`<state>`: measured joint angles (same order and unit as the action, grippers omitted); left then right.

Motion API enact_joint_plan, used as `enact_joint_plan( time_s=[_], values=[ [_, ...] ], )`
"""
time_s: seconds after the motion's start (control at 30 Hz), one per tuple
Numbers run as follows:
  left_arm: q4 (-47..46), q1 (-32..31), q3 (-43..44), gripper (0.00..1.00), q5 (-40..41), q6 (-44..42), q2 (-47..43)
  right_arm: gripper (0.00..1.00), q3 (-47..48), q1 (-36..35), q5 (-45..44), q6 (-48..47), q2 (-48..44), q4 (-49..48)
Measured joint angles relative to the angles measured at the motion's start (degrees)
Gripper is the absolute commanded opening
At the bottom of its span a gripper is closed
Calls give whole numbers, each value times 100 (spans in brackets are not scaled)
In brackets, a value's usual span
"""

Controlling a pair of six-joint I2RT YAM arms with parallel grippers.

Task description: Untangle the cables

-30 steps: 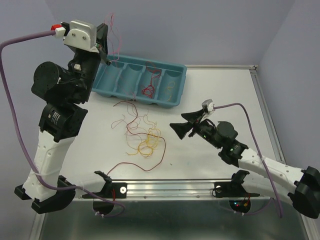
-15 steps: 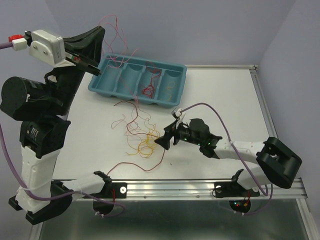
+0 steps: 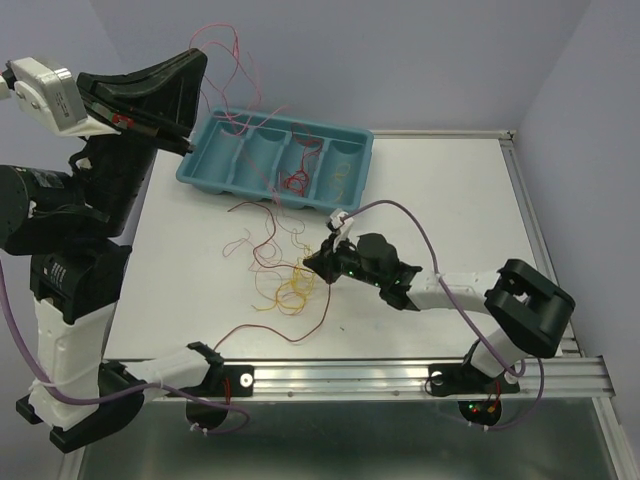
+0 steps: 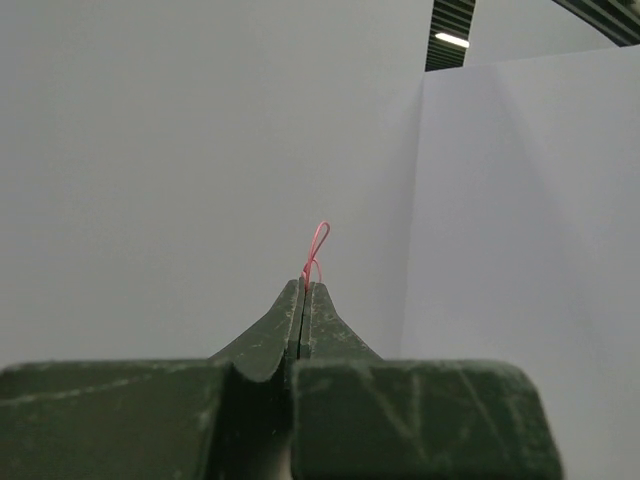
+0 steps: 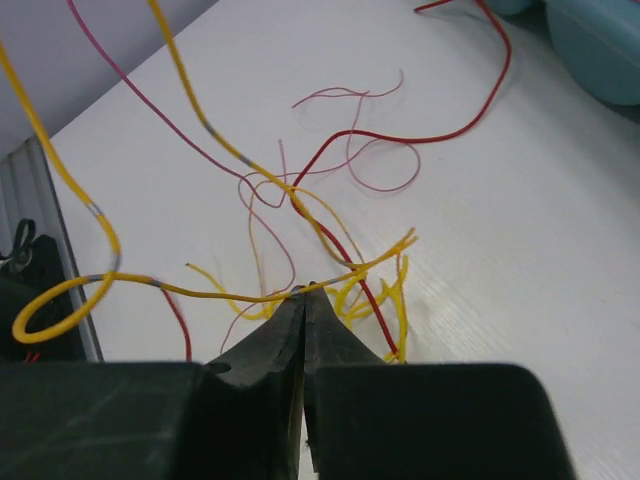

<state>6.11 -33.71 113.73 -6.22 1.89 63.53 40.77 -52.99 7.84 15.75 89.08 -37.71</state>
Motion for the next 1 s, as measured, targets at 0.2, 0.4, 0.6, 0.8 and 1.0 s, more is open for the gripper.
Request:
enact_joint_plan(
  time_s=[0.2, 0.4, 0.6, 0.8, 1.0],
  values=[
    [-490, -7, -214, 0, 1443, -221, -131, 0, -229, -11, -1456, 339, -601, -26],
    [-1346, -4, -968, 0, 2953, -1060, -533, 51, -802, 13, -3034, 695, -1429, -90],
    [-1355, -4, -1137, 0, 2806, -1123, -815, 100, -817, 28, -1456, 144, -1228, -400],
    [-1355, -4, -1150, 0, 2618, -1086, -944, 100, -304, -431, -437, -562, -874, 83],
    [-1222, -4, -1281, 0, 2573, -1084, -870, 100, 492, -686, -83, -1075, -667, 393]
  ],
)
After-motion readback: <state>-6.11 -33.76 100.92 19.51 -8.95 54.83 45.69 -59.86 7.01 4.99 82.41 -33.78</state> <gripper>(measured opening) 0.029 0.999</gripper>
